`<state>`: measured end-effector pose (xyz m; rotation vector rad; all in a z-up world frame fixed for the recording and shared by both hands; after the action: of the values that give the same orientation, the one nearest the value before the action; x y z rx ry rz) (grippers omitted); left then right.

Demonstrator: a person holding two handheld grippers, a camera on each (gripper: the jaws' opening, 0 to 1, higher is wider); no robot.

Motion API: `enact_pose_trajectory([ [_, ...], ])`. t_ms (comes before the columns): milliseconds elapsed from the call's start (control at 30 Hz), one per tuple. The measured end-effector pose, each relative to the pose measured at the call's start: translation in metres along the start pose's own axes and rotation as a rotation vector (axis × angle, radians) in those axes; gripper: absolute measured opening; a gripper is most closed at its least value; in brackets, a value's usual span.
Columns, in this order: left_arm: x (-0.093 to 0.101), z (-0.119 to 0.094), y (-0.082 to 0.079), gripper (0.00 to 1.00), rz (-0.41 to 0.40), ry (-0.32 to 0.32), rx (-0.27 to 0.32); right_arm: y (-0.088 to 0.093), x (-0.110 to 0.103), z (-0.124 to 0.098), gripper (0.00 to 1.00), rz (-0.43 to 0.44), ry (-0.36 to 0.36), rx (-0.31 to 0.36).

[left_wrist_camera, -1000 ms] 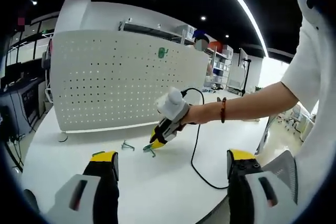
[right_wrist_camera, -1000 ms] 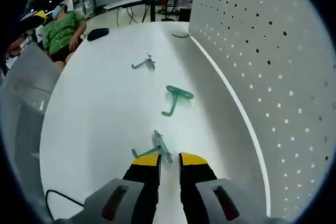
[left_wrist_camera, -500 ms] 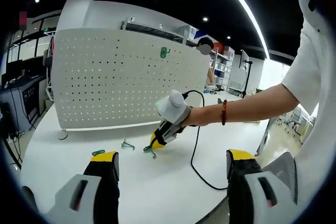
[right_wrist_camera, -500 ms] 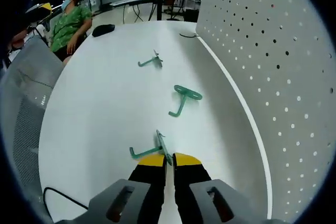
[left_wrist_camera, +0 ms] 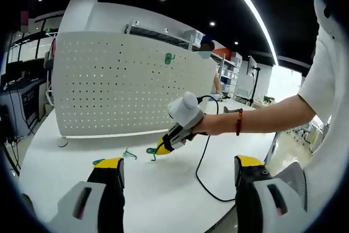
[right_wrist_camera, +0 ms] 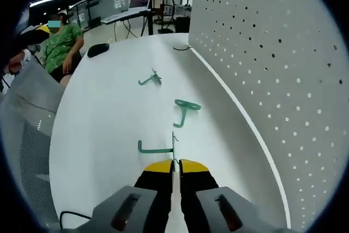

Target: Insert the hook assembly into the mounting plate slot until the hook locks in place.

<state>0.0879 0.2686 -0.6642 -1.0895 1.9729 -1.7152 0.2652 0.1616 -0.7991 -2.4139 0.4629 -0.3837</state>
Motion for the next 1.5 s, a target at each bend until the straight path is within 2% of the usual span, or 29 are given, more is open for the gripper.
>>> enact_pose_trajectory([
  [267, 0.004, 0.001, -0.006, 0.84, 0.001, 0.027, 0.018, -0.010, -0.001, -0.021, 0.02, 0.040, 0.052, 0.051],
  [1000, 0.021, 0.001, -0.021, 0.83, 0.029, 0.122, 0.040, -0.034, -0.024, -0.081, 0.02, 0.144, 0.161, 0.203],
  [1500, 0.023, 0.000, -0.033, 0.78, -0.001, 0.165, 0.086, -0.062, -0.044, -0.114, 0.02, 0.234, 0.227, 0.345],
])
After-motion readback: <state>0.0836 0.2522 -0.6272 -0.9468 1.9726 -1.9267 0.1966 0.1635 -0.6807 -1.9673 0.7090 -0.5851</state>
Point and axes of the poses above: the point that each gripper's makers call its tool centre point, and the gripper's own axes: z roughly forward along the fingers, x roughly to its right, y roughly out of its underside, the point moved 3 cm from there along -z, roughly backward along the fingers, and after that the axes turned 7 degrees about y, right-handed, at the moved point
